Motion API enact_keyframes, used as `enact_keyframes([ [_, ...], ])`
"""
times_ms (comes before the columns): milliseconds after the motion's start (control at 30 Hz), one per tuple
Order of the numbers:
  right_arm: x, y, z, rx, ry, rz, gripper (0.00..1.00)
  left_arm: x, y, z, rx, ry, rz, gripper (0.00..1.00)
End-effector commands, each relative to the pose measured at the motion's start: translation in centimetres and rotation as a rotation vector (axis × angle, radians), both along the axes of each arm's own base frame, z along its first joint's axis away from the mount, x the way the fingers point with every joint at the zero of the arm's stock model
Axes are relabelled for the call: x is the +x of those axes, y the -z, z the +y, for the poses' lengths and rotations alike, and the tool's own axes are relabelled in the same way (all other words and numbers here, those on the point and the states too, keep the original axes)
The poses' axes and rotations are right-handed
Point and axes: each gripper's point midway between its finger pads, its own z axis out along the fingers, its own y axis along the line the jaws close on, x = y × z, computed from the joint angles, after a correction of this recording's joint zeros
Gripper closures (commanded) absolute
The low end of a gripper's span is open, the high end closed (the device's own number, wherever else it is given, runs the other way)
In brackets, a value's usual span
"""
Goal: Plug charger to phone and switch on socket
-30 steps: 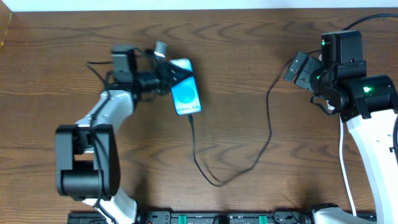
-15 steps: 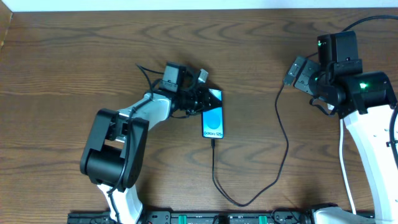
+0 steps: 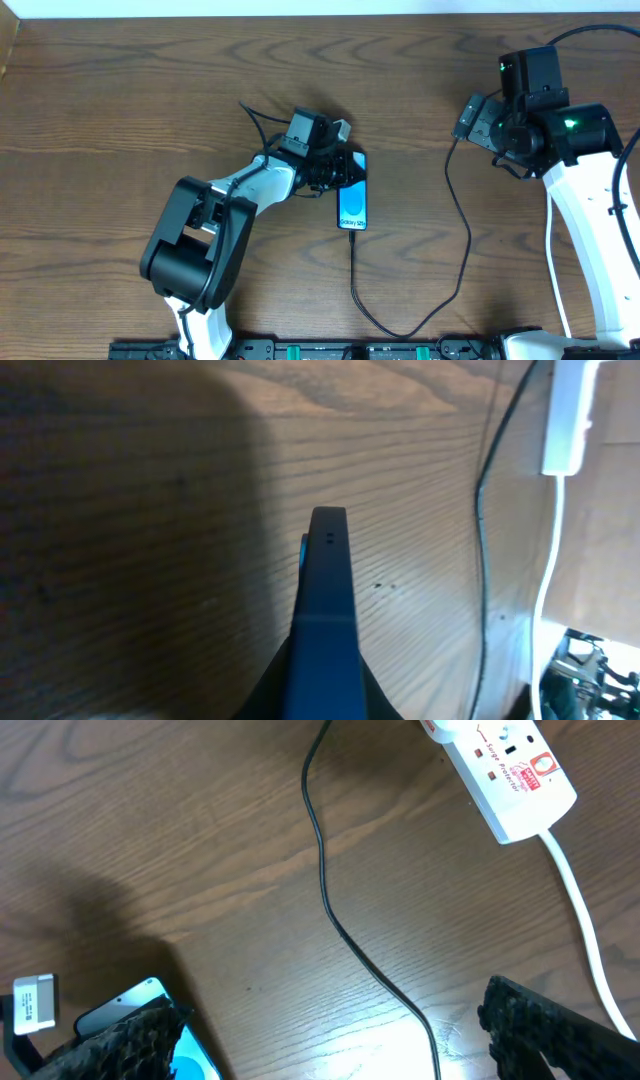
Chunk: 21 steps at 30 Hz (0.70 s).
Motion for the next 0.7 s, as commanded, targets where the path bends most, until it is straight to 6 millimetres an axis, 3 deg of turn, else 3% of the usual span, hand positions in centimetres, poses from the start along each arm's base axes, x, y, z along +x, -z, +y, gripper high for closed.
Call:
enact_keyframes([
  [0, 0.07, -0.26, -0.38, -0.021, 0.001, -0.007, 0.06, 0.19, 0.91, 0.54, 0.058, -0.011, -0.015, 0.93],
  [267, -0.04, -0.20, -0.39, -0.022, 0.001, -0.002, 0.06, -0.03, 1.51, 0.86, 0.079, -0.017, 0.002, 0.92],
  [667, -0.32, -0.06, -0.45, -0.025, 0.001, 0.011, 0.06, -0.09, 1.59, 0.88, 0.081, -0.017, 0.006, 0.78],
])
